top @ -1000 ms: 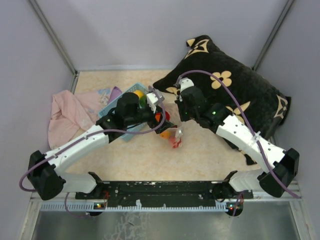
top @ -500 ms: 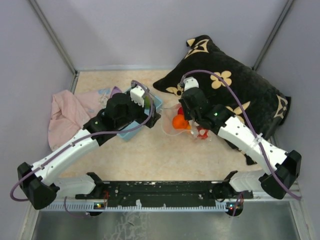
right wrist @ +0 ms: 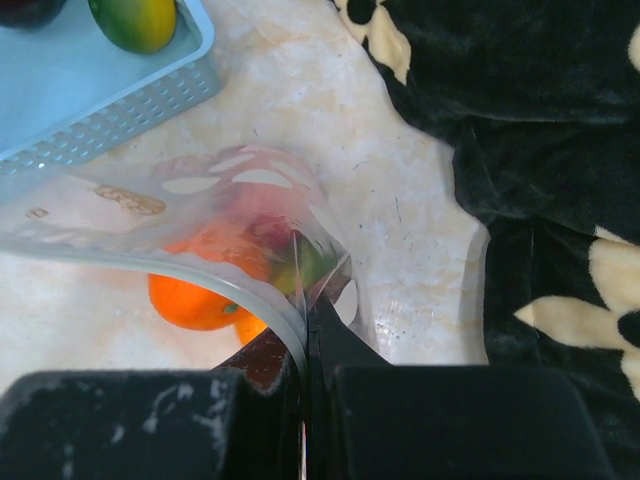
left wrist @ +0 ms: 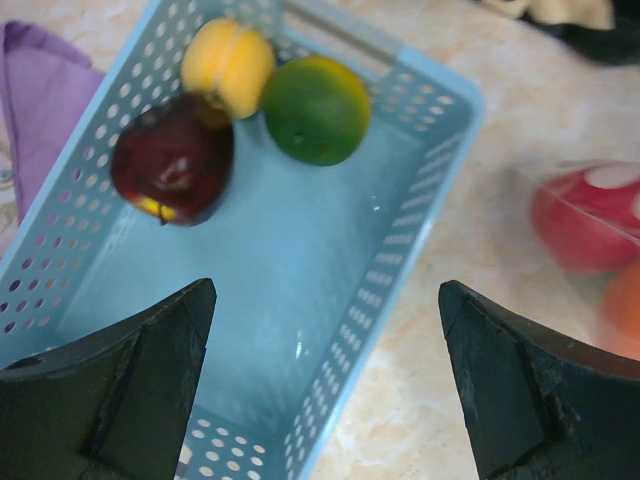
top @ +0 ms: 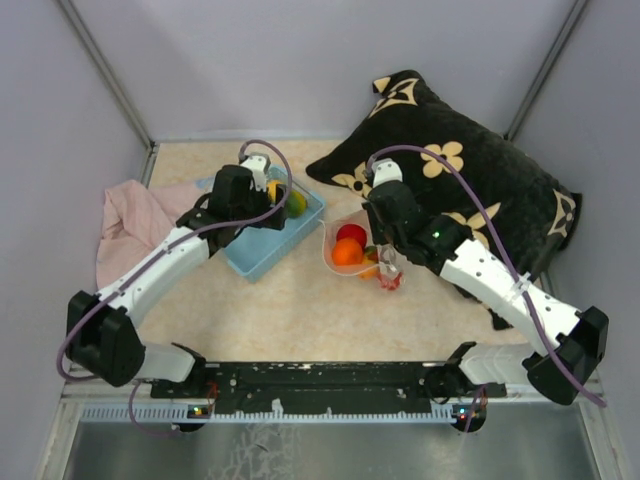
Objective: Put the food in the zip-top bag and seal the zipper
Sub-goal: Pick up the fake vegetable from the bin.
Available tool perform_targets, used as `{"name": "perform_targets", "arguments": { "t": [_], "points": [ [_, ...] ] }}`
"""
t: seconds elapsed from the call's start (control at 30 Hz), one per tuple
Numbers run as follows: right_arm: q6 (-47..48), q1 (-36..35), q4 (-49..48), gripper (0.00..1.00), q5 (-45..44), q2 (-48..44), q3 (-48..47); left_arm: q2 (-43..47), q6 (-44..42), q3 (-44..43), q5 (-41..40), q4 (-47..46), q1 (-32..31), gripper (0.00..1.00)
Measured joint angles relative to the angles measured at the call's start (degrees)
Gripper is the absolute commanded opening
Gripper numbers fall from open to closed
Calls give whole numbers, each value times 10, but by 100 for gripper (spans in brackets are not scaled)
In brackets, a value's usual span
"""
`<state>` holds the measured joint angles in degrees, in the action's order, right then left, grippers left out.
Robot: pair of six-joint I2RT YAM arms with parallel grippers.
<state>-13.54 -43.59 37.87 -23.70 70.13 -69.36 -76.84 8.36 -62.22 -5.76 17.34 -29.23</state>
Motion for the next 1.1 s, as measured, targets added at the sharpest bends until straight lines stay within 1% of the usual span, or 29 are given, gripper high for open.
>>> {"name": "perform_targets", "arguments": {
  "t": [0.1,0.4,0.57,0.93,1.1],
  "points": [
    [0,0,-1,0,7,-1,4,-37,-1,-9,1,12,25,98],
    [1,0,-5,0,14,-3,4,-151,-7,-68,8,32,59,100],
    [1,0,-8,0,17,-7,11,-194,-14,-96,1,47,79,100],
    [1,0,-11,0,17,-8,16,-275,-88,-169,-11,42,97,100],
    [5,0,-11,0,17,-7,16,-317,-115,-188,-12,43,105,98]
  ]
}}
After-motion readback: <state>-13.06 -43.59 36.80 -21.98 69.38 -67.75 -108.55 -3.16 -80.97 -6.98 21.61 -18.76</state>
